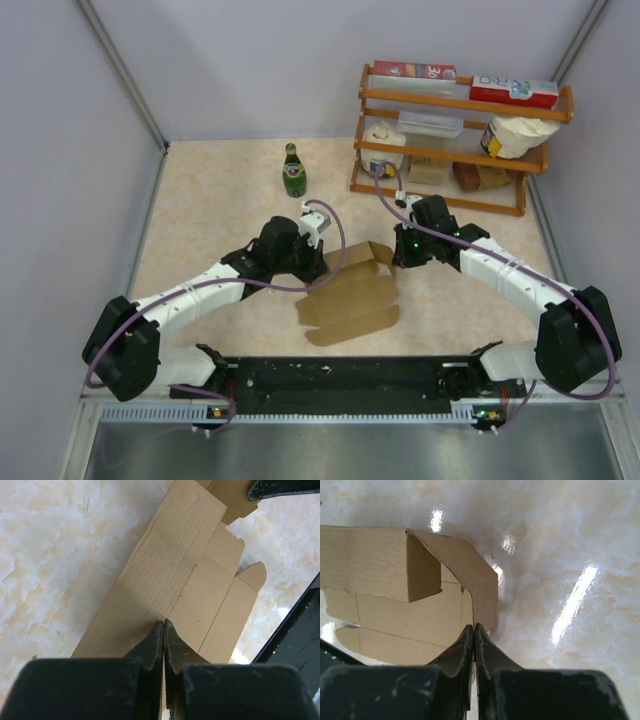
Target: Fold the paper box
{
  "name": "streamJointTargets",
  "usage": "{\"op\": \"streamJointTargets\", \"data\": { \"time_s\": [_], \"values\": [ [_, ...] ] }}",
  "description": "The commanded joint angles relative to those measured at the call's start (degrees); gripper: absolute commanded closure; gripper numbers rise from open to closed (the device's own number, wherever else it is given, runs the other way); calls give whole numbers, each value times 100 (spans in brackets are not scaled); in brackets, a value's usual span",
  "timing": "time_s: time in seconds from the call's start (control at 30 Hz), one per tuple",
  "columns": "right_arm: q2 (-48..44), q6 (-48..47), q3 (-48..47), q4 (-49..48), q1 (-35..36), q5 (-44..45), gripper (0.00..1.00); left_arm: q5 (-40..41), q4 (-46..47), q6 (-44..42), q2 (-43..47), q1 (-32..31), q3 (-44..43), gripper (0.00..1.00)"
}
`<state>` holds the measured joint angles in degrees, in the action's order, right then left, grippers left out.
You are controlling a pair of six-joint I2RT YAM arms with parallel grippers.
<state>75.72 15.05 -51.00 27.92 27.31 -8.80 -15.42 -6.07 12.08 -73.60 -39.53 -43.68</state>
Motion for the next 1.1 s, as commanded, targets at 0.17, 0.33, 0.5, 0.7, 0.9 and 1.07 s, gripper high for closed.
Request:
{"op": "streamJointTargets", "data": {
  "time_s": [0.17,0.33,0.5,0.7,0.9,1.07],
  "values": [
    [-137,51,-331,55,-33,-325,100,-93,149,14,48,-64,-18,100],
    [-128,-28,-252,64,-33,-79,100,-49,27,23,267,-99,-123,100],
    [-145,-72,-173,47,-33,97,100,416,-193,93,838,-485,-404,100],
    [-154,-81,-208,29,-33,45,100,690,542,496,700,-1433,-282,100],
    [-154,-125,-243,29,-33,45,100,759,1520,743,-1013,-2225,-447,100],
    [-163,-116,-235,29,-33,27,100,1110,1661,901,-1981,-2437,-914,100]
  ]
}}
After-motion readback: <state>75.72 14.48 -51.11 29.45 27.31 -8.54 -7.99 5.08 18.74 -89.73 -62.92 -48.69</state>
